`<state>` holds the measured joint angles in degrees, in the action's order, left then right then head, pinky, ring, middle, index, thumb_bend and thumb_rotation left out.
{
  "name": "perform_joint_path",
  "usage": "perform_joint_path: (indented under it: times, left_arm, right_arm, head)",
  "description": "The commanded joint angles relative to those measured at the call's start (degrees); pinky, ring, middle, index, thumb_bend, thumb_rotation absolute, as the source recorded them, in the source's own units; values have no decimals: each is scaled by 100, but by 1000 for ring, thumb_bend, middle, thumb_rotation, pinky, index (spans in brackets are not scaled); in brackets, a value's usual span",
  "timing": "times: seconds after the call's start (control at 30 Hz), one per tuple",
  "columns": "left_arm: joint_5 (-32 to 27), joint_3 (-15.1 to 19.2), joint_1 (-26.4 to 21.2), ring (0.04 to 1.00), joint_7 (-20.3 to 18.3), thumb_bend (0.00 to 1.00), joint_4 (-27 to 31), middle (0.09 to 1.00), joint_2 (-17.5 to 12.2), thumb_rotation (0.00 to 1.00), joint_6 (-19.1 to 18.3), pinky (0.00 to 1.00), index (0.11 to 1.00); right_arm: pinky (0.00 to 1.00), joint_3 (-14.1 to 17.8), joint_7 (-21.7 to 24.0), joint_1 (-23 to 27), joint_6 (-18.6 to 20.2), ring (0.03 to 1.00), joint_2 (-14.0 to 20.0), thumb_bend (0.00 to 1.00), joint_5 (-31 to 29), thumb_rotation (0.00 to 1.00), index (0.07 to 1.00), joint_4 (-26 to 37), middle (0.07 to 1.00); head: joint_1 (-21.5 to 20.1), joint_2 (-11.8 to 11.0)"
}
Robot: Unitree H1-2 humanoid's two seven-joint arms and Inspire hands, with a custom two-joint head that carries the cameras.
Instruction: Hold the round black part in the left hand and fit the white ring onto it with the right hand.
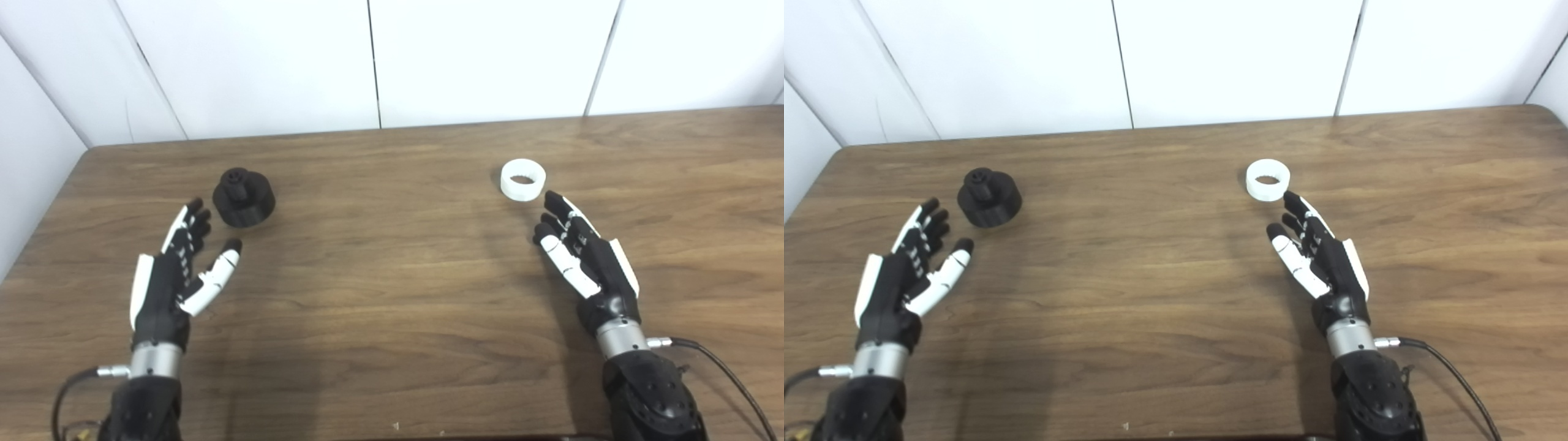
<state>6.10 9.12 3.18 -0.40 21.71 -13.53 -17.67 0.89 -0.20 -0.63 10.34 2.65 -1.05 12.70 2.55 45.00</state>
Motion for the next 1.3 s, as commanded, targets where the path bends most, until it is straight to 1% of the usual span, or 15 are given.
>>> perform_joint_path:
  times: [0.0, 0.1, 0.23, 0.33, 0.43, 0.57, 0.7, 0.77, 0.9, 0.93, 1.03, 1.07, 1.13, 1.27]
  left_arm:
    - [97, 52, -224, 952, -49, 628, -8, 951, -260, 372, 87, 955, 976]
    - [123, 50, -351, 940, -65, 652, -175, 950, -410, 357, 198, 936, 965]
    - [239, 24, -585, 922, -85, 705, -375, 952, -610, 371, 29, 891, 975]
    - [343, -19, -772, 930, -108, 758, -544, 961, -754, 349, -17, 876, 964]
    - [547, -125, -950, 935, -176, 789, -692, 959, -933, 343, -118, 892, 982]
    - [767, -265, -1203, 936, -271, 834, -952, 947, -1121, 338, -259, 897, 973]
    - [1064, -464, -1478, 931, -290, 876, -1334, 934, -1274, 371, -347, 886, 959]
    - [1100, -495, -1541, 935, -287, 884, -1449, 932, -1300, 374, -329, 892, 952]
    - [1230, -601, -1716, 950, -281, 902, -1874, 945, -1400, 380, -181, 909, 954]
    - [1265, -645, -1767, 961, -329, 906, -1948, 956, -1435, 370, -238, 917, 956]
    - [1336, -757, -1883, 984, -492, 914, -2079, 980, -1533, 388, -421, 921, 964]
    - [1334, -781, -1914, 994, -552, 911, -2109, 990, -1563, 385, -455, 936, 976]
    - [1337, -867, -2009, 999, -684, 920, -2280, 997, -1676, 391, -394, 947, 975]
    - [1287, -984, -2200, 1000, -948, 947, -2533, 1000, -1807, 371, -500, 935, 970]
  right_arm:
    - [827, -1, 66, 116, -305, 930, -1, 552, -55, 518, 890, 62, 932]
    - [818, 4, 58, 113, -305, 928, 8, 561, -39, 527, 890, 57, 931]
    - [809, -3, 63, 111, -329, 919, 31, 555, -13, 526, 884, 42, 926]
    - [806, -7, 53, 101, -308, 913, 33, 557, 6, 523, 875, 55, 923]
    - [814, -8, 67, 93, -321, 919, 39, 558, -13, 527, 886, 52, 929]
    - [813, -20, 75, 83, -343, 921, 41, 555, -10, 530, 890, 49, 931]
    - [816, -23, 83, 60, -344, 923, 37, 544, -33, 525, 893, 77, 934]
    - [817, -25, 92, 47, -361, 924, 40, 541, -38, 525, 895, 84, 935]
    - [817, -17, 79, 10, -314, 923, 51, 555, -7, 531, 894, 136, 931]
    - [815, -9, 87, 8, -320, 922, 57, 554, -24, 530, 894, 136, 928]
    - [820, 1, 92, -2, -335, 924, 65, 547, -33, 521, 893, 139, 927]
    - [819, 2, 91, -4, -334, 923, 66, 549, -27, 520, 892, 140, 926]
    - [815, 0, 93, -13, -337, 921, 66, 548, -23, 518, 890, 149, 924]
    - [798, -8, 63, -20, -301, 912, 64, 547, 45, 518, 887, 177, 917]
  head:
    - [7, 7]
    - [9, 5]
    - [7, -24]
    - [16, -30]
    - [29, -40]
    - [14, -51]
    - [13, -52]
    - [-6, -66]
    - [-10, -69]
    - [-9, -68]
    - [-8, -70]
    - [-8, -70]
    - [2, -66]
    - [9, -71]
